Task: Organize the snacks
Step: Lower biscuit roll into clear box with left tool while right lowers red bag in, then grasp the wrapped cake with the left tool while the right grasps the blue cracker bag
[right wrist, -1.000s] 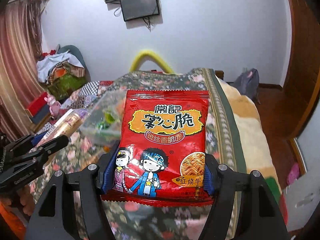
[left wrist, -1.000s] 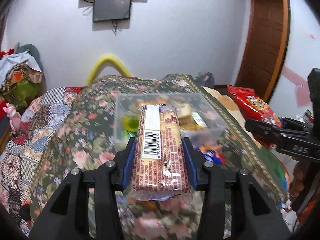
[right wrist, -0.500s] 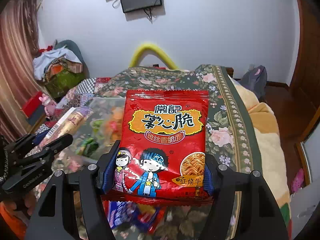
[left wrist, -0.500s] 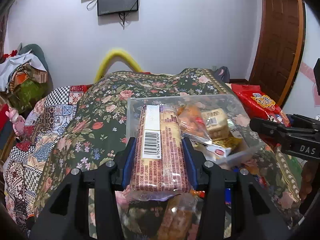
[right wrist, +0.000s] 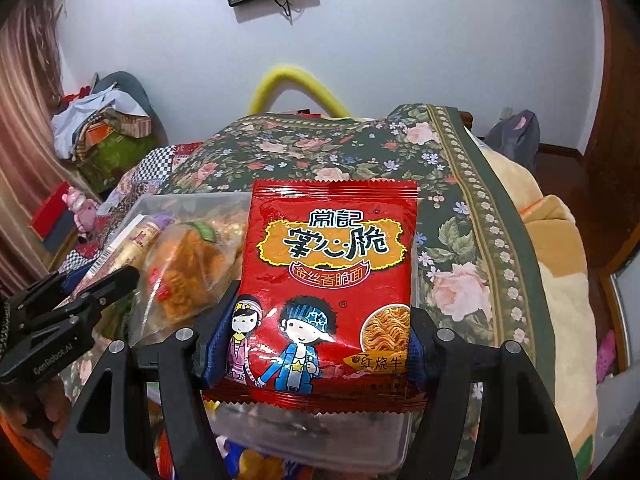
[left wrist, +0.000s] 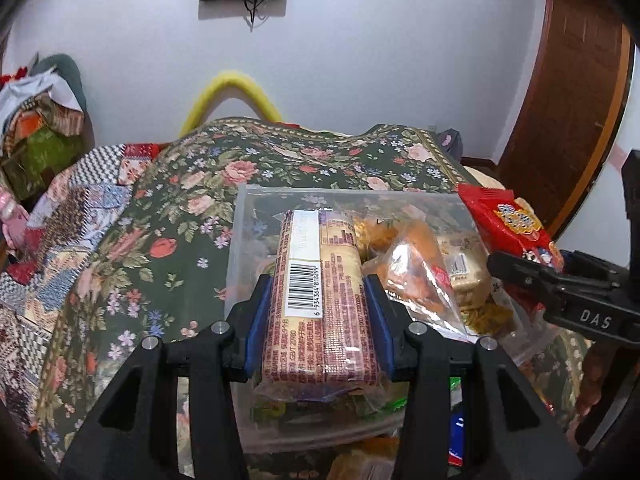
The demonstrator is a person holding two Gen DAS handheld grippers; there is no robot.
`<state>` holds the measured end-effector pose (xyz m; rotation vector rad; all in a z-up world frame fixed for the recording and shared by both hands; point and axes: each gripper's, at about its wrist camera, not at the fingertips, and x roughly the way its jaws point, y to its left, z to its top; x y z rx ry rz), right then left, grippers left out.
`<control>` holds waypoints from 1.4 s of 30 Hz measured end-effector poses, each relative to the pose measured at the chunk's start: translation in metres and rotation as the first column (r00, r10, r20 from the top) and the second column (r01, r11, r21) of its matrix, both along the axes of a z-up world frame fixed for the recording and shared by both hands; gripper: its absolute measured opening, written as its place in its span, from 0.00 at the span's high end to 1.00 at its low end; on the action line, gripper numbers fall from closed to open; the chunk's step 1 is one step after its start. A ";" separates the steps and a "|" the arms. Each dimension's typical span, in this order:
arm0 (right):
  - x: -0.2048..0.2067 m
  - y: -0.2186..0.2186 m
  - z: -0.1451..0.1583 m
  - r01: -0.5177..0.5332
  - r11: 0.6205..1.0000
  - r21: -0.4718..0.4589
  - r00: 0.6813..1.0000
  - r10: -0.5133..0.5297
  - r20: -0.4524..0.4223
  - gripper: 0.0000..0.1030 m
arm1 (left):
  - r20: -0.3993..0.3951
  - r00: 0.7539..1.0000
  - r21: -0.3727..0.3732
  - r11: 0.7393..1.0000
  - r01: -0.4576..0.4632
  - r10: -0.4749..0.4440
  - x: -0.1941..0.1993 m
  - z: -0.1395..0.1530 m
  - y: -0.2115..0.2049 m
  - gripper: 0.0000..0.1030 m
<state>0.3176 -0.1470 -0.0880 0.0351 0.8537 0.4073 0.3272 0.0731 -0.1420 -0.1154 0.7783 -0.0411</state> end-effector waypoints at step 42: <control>-0.070 0.013 -0.037 -0.188 0.982 -0.020 0.975 0.184 -0.123 0.16 | -0.155 0.976 -0.003 0.988 0.157 -0.156 -0.103 -0.043 -0.020 0.41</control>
